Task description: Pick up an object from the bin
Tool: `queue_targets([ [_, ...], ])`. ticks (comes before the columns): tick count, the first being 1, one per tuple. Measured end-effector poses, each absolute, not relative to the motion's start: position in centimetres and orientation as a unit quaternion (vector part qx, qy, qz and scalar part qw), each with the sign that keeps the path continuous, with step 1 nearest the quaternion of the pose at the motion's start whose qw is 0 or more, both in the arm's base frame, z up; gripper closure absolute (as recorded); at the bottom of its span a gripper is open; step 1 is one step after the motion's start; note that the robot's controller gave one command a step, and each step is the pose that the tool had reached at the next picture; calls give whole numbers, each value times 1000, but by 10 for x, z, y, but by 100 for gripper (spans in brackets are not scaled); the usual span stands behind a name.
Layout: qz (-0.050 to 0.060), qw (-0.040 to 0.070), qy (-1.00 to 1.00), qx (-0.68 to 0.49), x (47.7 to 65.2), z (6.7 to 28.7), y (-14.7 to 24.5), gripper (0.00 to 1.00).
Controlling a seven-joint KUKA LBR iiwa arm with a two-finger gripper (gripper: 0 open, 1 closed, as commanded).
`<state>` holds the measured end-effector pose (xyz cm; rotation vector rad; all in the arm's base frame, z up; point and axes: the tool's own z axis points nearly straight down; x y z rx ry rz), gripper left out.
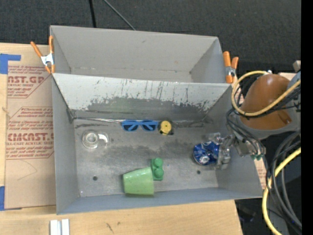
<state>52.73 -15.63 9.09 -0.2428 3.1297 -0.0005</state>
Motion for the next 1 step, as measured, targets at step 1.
queue_targets([
  [1, -2, 5, 996, -91, 516, 210, -142, 100],
])
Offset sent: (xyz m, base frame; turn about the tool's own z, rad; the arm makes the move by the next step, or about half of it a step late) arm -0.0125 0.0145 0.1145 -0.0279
